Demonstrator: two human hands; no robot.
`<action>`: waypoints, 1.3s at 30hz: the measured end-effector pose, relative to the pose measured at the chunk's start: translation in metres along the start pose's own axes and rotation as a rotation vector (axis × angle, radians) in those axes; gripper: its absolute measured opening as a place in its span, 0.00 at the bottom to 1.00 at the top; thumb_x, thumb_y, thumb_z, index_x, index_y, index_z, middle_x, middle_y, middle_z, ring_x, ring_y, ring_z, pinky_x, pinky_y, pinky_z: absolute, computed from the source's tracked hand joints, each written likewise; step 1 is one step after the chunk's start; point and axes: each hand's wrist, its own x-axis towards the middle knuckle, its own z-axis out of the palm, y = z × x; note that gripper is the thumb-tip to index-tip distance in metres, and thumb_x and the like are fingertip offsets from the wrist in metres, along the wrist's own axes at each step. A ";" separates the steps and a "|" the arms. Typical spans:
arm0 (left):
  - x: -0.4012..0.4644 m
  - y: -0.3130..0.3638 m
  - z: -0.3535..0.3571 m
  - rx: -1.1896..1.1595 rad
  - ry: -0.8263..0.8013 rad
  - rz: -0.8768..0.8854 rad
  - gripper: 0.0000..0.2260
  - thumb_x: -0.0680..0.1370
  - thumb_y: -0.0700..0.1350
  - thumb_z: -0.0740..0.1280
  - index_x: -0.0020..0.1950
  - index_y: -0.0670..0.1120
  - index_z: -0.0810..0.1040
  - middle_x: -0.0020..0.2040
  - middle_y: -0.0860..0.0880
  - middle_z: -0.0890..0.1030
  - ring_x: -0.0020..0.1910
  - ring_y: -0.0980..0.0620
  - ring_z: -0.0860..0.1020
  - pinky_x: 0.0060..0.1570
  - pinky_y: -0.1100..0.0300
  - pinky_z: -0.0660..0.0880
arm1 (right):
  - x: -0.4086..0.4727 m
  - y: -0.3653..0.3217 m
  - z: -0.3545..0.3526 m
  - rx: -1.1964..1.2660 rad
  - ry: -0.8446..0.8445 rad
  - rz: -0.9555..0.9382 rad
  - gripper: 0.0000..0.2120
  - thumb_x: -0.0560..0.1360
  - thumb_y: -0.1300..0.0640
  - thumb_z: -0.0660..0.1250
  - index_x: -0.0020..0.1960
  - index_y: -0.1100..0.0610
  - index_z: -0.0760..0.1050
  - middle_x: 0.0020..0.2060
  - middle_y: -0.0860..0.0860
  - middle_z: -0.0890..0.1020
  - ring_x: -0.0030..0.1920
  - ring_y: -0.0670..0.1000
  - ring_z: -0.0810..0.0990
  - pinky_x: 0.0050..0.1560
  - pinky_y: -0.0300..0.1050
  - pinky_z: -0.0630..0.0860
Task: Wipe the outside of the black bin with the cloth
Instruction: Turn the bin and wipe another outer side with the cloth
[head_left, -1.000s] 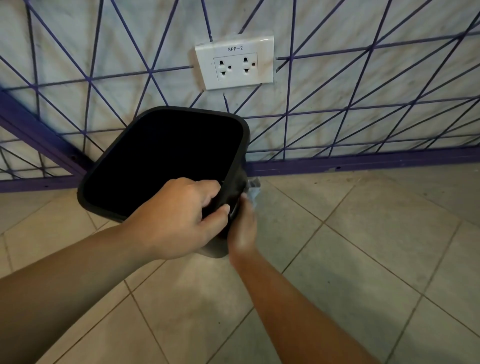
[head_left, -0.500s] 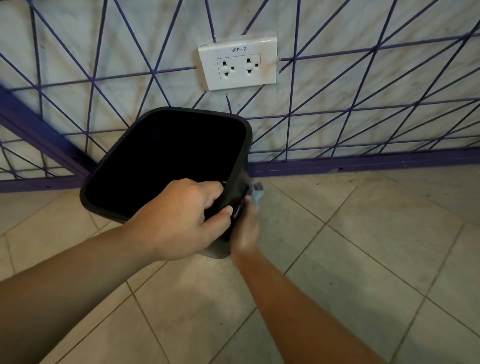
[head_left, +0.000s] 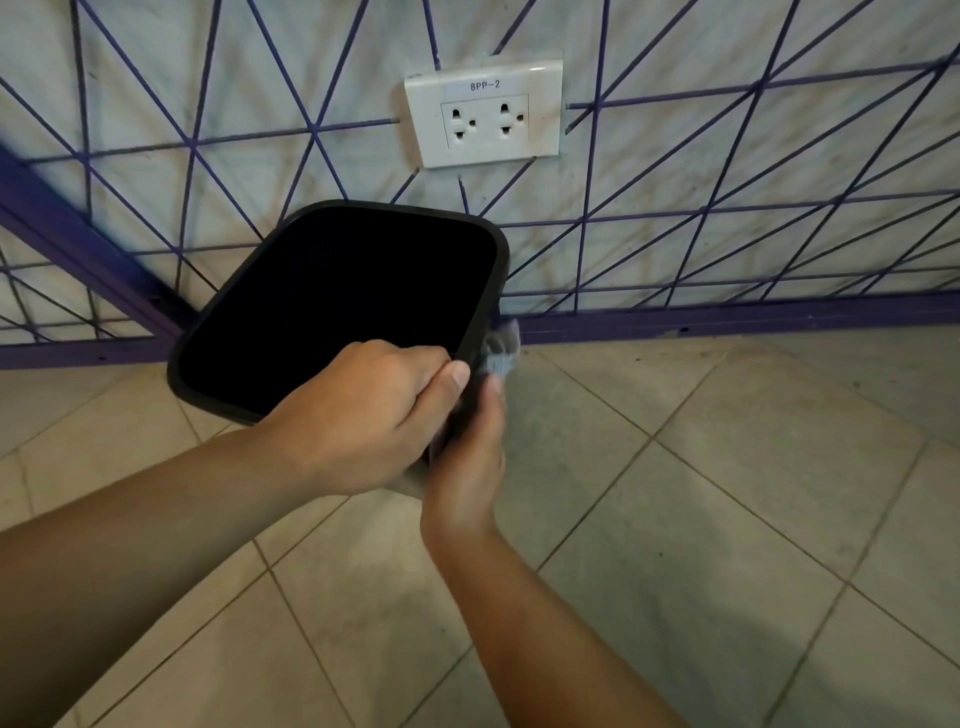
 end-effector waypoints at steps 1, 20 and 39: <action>-0.001 0.000 0.001 0.003 0.005 -0.004 0.17 0.81 0.54 0.54 0.32 0.55 0.64 0.25 0.55 0.70 0.27 0.56 0.73 0.29 0.64 0.65 | 0.006 -0.003 0.003 -0.037 0.008 -0.062 0.45 0.75 0.27 0.61 0.85 0.52 0.72 0.81 0.53 0.76 0.82 0.52 0.74 0.85 0.57 0.72; -0.003 0.000 0.003 0.006 0.020 -0.038 0.17 0.81 0.55 0.52 0.32 0.55 0.65 0.27 0.53 0.71 0.28 0.55 0.73 0.30 0.59 0.66 | 0.047 -0.029 0.004 -0.136 -0.043 -0.207 0.51 0.71 0.27 0.60 0.86 0.55 0.69 0.83 0.54 0.74 0.85 0.54 0.71 0.87 0.61 0.66; -0.001 -0.007 0.004 0.066 0.023 -0.002 0.18 0.79 0.58 0.51 0.33 0.51 0.67 0.25 0.52 0.71 0.25 0.55 0.72 0.27 0.56 0.67 | 0.012 0.020 -0.007 -0.220 -0.181 -0.254 0.50 0.79 0.20 0.56 0.90 0.52 0.62 0.88 0.53 0.65 0.90 0.53 0.59 0.91 0.62 0.55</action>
